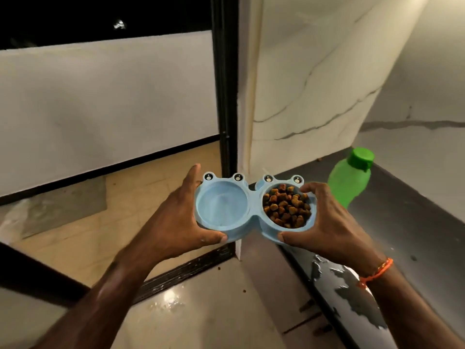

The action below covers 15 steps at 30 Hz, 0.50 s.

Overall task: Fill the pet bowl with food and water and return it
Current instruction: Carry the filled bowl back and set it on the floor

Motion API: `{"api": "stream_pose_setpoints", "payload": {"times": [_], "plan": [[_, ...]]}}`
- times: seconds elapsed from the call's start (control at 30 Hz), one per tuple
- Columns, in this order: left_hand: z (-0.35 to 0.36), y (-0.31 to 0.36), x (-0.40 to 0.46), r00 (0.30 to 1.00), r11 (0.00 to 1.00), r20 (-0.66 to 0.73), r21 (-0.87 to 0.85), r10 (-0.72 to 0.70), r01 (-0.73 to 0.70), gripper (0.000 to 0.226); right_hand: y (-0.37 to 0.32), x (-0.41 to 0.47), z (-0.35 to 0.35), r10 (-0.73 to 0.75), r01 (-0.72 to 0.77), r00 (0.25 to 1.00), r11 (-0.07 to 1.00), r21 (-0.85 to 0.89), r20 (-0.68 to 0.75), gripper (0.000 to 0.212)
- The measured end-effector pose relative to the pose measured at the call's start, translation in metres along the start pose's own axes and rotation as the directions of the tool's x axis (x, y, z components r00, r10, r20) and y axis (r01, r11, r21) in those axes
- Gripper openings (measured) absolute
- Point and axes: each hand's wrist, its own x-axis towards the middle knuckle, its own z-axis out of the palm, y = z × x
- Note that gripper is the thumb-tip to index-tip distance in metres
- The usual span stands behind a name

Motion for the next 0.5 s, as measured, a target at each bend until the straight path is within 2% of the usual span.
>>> {"api": "stream_pose_setpoints", "payload": {"times": [0.5], "plan": [[-0.107,-0.138,-0.031,0.97,0.98,-0.146,0.027,-0.193,0.199,0.155,-0.12,0.104,0.126,-0.2,0.189,0.969,0.978,0.087,0.143,0.091]]}}
